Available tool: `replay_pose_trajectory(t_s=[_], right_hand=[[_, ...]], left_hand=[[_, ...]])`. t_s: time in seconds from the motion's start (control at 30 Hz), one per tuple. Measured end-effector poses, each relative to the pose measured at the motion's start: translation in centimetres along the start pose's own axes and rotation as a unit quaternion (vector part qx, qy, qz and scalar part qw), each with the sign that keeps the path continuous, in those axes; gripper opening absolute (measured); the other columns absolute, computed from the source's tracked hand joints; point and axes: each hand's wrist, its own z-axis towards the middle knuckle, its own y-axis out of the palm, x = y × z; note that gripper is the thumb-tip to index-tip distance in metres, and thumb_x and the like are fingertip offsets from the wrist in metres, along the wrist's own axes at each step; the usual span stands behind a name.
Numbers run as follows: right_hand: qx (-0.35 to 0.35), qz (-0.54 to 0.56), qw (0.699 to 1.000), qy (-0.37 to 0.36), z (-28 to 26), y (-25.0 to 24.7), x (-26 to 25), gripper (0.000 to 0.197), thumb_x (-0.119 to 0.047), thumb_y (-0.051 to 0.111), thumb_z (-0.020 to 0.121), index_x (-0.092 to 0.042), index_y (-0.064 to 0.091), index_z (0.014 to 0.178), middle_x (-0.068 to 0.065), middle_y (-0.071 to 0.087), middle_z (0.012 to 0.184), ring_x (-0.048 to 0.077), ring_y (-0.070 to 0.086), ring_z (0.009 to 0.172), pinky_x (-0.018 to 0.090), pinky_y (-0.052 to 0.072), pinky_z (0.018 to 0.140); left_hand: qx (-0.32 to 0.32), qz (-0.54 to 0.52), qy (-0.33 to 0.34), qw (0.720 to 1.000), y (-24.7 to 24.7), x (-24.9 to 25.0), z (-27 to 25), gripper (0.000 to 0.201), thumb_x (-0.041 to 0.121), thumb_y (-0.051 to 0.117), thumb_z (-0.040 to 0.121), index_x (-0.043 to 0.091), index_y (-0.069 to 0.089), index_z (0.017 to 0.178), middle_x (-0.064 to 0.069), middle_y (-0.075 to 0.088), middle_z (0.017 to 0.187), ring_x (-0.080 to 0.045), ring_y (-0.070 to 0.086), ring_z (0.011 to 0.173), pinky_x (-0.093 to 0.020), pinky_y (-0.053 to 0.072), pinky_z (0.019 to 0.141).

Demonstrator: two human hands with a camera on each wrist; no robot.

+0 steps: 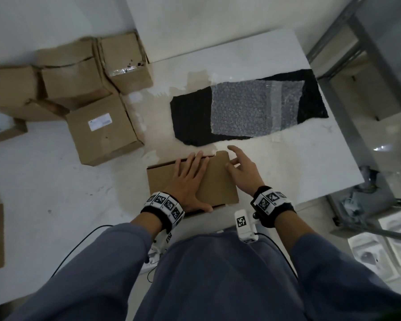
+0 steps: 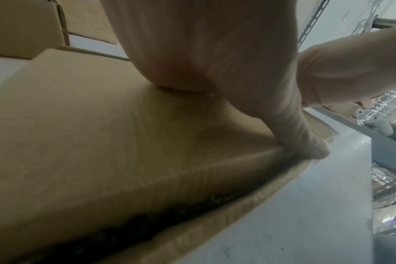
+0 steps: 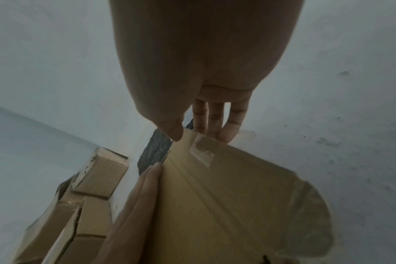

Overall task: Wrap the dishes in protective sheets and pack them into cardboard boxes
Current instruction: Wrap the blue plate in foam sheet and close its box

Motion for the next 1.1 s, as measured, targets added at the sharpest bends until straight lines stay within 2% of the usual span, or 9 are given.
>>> replay_pose_trajectory(t_s=[0.07, 0.17, 0.27, 0.37, 0.47, 0.6, 0.8, 0.93, 1.1], right_hand=[[0.008, -0.015, 1.000, -0.010, 0.8, 0.3, -0.3, 0.041, -0.021, 0.055, 0.099, -0.028, 0.052, 0.139, 0.000, 0.062, 0.104, 0.014, 0.058, 0.090, 0.022, 0.047, 0.077], [0.034, -0.048, 0.998, -0.014, 1.7, 0.8, -0.5, 0.031, -0.023, 0.058, 0.097, -0.021, 0.065, 0.127, -0.002, 0.064, 0.100, 0.012, 0.057, 0.092, 0.031, 0.048, 0.091], [0.057, -0.054, 0.997, 0.000, 2.0, 1.0, -0.5, 0.028, -0.022, 0.061, 0.095, -0.020, 0.070, 0.122, -0.002, 0.065, 0.097, 0.013, 0.059, 0.089, 0.026, 0.048, 0.085], [0.061, -0.070, 0.996, 0.001, 2.0, 1.1, -0.6, 0.031, -0.018, 0.062, 0.093, -0.017, 0.069, 0.123, 0.002, 0.068, 0.107, 0.012, 0.058, 0.091, 0.020, 0.041, 0.083], [0.061, -0.072, 0.996, 0.000, 2.2, 1.1, -0.7, 0.031, -0.016, 0.062, 0.092, -0.015, 0.070, 0.122, 0.004, 0.070, 0.114, 0.012, 0.060, 0.096, 0.020, 0.042, 0.088], [0.048, -0.064, 0.997, 0.016, 2.7, 1.1, -0.4, 0.029, -0.017, 0.062, 0.091, -0.017, 0.072, 0.118, 0.003, 0.072, 0.114, 0.018, 0.064, 0.106, 0.028, 0.047, 0.097], [0.030, -0.052, 0.998, 0.031, 3.8, 1.1, 0.1, 0.022, -0.021, 0.062, 0.094, -0.017, 0.076, 0.110, -0.001, 0.073, 0.109, 0.011, 0.062, 0.102, 0.021, 0.042, 0.091], [0.026, -0.015, 0.998, 0.058, 4.5, 1.0, 0.0, 0.022, -0.027, 0.061, 0.096, -0.015, 0.077, 0.106, -0.001, 0.074, 0.106, 0.014, 0.063, 0.103, 0.026, 0.045, 0.090], [0.027, -0.004, 0.997, 0.067, 4.8, 1.0, -0.1, 0.021, -0.023, 0.061, 0.096, -0.015, 0.078, 0.106, 0.000, 0.075, 0.105, 0.013, 0.064, 0.103, 0.026, 0.047, 0.092]], left_hand=[[0.004, -0.003, 0.003, 1.000, 0.0, -0.1, 0.0, 0.144, 0.097, 0.049, 0.056, 0.019, -0.023, 0.154, -0.006, -0.031, 0.160, -0.029, -0.024, 0.149, -0.062, -0.008, 0.118], [0.015, -0.008, 0.015, 1.000, 0.3, -0.2, -0.1, 0.144, 0.099, 0.046, 0.053, 0.022, -0.021, 0.155, -0.009, -0.029, 0.161, -0.031, -0.023, 0.149, -0.066, -0.005, 0.116], [0.008, 0.012, 0.021, 1.000, 0.3, -0.1, -0.2, 0.152, 0.104, 0.044, 0.042, 0.025, -0.019, 0.155, -0.013, -0.030, 0.160, -0.035, -0.025, 0.148, -0.070, -0.006, 0.112], [0.007, 0.017, 0.018, 1.000, 0.3, 0.1, -0.2, 0.153, 0.104, 0.046, 0.039, 0.028, -0.021, 0.155, -0.015, -0.031, 0.159, -0.037, -0.025, 0.147, -0.073, -0.005, 0.110], [0.008, 0.019, 0.013, 1.000, 0.4, 0.1, -0.2, 0.148, 0.100, 0.049, 0.045, 0.030, -0.024, 0.153, -0.014, -0.029, 0.160, -0.037, -0.021, 0.149, -0.073, -0.002, 0.110], [0.011, 0.022, 0.005, 1.000, 0.6, 0.2, -0.2, 0.144, 0.094, 0.054, 0.049, 0.030, -0.021, 0.154, -0.013, -0.021, 0.163, -0.037, -0.013, 0.150, -0.072, -0.001, 0.110], [0.016, 0.016, 0.003, 1.000, 0.5, 0.3, -0.3, 0.143, 0.091, 0.057, 0.050, 0.030, -0.017, 0.155, -0.013, -0.016, 0.163, -0.036, -0.007, 0.151, -0.071, 0.000, 0.110], [0.013, 0.012, 0.004, 1.000, 0.3, 0.3, -0.3, 0.142, 0.091, 0.056, 0.050, 0.030, -0.017, 0.156, -0.013, -0.017, 0.163, -0.036, -0.010, 0.151, -0.072, -0.002, 0.110], [0.011, 0.003, 0.007, 1.000, 0.2, 0.2, -0.3, 0.142, 0.090, 0.057, 0.049, 0.030, -0.014, 0.156, -0.013, -0.014, 0.164, -0.035, -0.010, 0.151, -0.072, -0.003, 0.111]])
